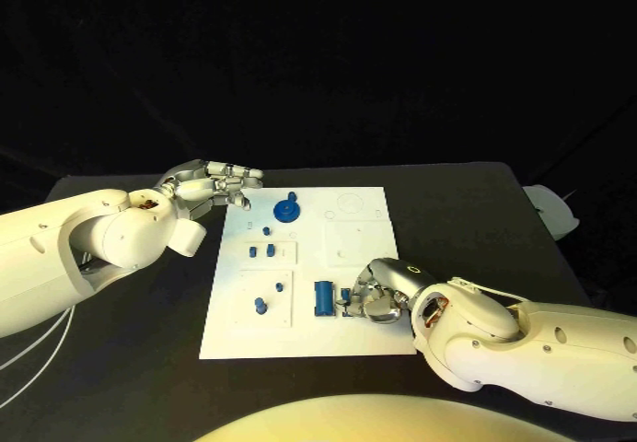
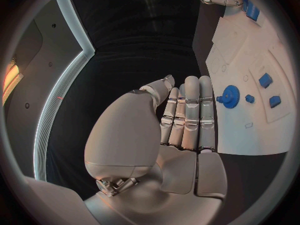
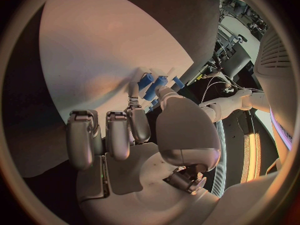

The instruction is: Assemble the parts on the task board

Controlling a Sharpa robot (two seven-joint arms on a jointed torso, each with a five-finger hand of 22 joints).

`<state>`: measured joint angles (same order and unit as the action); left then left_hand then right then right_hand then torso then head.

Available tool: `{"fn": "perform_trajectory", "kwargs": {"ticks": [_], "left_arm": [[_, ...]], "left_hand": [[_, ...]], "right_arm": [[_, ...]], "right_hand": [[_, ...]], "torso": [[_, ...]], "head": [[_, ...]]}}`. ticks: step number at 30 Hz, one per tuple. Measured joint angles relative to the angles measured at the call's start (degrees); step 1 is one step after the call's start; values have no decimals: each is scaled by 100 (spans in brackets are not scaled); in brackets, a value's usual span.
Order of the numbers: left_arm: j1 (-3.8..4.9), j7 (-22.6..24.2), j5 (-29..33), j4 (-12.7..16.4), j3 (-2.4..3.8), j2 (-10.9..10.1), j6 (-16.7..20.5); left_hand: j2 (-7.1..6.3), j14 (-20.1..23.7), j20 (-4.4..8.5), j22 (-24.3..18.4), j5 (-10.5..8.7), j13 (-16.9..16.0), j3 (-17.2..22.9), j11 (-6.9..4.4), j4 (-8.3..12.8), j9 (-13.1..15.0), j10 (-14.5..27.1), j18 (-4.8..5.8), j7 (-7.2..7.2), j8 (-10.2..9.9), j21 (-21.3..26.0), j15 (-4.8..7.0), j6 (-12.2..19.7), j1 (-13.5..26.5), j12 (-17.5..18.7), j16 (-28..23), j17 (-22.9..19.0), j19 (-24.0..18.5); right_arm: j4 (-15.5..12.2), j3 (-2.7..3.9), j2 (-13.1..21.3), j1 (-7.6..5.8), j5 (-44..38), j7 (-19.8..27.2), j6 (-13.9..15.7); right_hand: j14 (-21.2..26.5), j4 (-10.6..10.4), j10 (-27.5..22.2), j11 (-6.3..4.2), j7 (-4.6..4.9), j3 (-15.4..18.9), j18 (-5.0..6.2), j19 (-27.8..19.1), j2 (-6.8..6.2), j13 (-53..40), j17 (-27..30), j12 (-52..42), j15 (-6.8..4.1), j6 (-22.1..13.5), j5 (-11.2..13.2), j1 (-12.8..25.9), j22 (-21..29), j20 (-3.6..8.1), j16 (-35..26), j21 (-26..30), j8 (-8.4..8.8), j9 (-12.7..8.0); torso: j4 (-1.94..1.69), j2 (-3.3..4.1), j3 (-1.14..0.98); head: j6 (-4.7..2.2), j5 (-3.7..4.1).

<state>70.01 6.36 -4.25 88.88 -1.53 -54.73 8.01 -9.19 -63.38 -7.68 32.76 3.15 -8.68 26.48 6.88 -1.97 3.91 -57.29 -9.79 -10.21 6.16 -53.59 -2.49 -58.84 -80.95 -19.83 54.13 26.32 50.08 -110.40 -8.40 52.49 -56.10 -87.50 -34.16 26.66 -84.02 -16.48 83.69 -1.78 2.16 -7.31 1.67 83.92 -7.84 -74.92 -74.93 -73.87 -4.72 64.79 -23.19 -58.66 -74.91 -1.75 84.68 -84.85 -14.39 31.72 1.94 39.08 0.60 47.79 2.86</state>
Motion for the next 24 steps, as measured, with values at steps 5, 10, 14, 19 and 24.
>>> {"fn": "perform_trajectory", "kwargs": {"ticks": [5,10,14,19,24], "left_arm": [[0,-4,0,0,0,-4,-2],[0,-6,0,0,0,-7,-4],[0,-7,0,-1,0,-8,-6],[0,-8,0,-2,0,-8,-9],[0,-10,0,-2,0,-8,-11]], "left_hand": [[0,0,0,0,0,1,0,0,0,0,0,0,0,0,0,0,0,0,0,0,0,0],[0,0,0,1,0,1,0,0,0,0,0,0,0,0,0,0,0,0,0,0,0,0],[0,0,0,1,0,1,0,0,0,0,0,0,0,0,0,0,0,0,0,0,0,0],[0,0,0,1,0,1,0,0,0,0,0,0,0,0,0,0,0,0,0,0,1,0],[0,0,0,1,0,2,0,0,0,0,0,0,0,0,0,0,0,0,0,0,1,0]], "right_arm": [[-25,0,79,3,-31,5,24],[-103,1,161,11,-52,21,38],[-181,1,217,29,-69,35,28],[-218,0,267,38,-94,53,-2],[-220,0,290,43,-113,68,-46]], "right_hand": [[0,22,0,0,0,80,0,0,85,0,0,-23,0,0,-112,-87,0,0,0,0,0,13],[0,77,0,0,-1,182,0,0,110,0,0,-40,0,0,-144,-223,1,0,23,0,0,25],[0,162,0,0,0,267,0,0,107,0,1,-45,0,0,-144,-475,1,0,23,-24,-23,36],[0,208,0,0,-1,312,0,0,135,0,1,-45,0,0,-144,-563,-4,0,23,-24,-23,43],[0,208,0,0,-1,312,1,0,109,0,1,-45,0,0,-144,-586,-4,0,23,-24,-23,43]], "torso": [[0,0,-1],[-1,1,-2],[0,1,-2],[1,1,2],[-1,0,2]], "head": [[-1,1],[-5,-19],[-7,-27],[2,-24],[2,-23]]}}
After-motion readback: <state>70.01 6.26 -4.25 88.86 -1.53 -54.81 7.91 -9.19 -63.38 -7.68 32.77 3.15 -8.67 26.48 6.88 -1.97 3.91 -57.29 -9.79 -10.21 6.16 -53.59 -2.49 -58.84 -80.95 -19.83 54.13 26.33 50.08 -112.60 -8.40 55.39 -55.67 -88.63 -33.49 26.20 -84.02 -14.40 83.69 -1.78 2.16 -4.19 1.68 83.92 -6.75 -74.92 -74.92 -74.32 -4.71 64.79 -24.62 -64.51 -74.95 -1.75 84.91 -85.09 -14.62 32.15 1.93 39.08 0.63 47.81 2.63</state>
